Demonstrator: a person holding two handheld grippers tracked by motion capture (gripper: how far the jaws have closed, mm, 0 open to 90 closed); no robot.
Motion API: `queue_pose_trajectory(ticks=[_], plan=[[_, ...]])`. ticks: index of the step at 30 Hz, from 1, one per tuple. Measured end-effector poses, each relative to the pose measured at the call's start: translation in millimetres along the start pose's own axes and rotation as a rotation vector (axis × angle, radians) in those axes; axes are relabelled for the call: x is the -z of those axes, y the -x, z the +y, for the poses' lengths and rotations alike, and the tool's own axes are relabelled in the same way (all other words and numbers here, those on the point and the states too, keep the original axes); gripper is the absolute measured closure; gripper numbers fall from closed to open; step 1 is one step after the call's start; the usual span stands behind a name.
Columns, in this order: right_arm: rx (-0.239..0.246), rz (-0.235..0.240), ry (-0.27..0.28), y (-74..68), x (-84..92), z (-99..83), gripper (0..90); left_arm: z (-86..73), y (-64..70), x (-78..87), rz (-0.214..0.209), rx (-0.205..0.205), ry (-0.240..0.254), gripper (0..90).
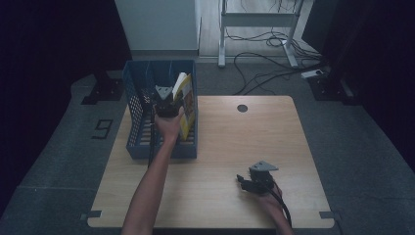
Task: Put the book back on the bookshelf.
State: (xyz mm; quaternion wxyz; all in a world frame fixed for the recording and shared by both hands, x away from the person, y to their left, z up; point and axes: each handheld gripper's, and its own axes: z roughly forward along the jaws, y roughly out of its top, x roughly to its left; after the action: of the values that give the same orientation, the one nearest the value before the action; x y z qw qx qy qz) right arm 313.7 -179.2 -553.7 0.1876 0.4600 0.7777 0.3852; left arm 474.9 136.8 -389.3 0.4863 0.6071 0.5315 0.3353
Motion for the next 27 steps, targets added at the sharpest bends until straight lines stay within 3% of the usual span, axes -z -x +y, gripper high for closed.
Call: queue_pose_trajectory(ticks=[27], plan=[[0.013, -0.015, -0.005, -2.3, 0.2, -0.3, 37.2, -7.8, 7.6, -27.5, 0.081, -0.016, 0.023, 75.4]])
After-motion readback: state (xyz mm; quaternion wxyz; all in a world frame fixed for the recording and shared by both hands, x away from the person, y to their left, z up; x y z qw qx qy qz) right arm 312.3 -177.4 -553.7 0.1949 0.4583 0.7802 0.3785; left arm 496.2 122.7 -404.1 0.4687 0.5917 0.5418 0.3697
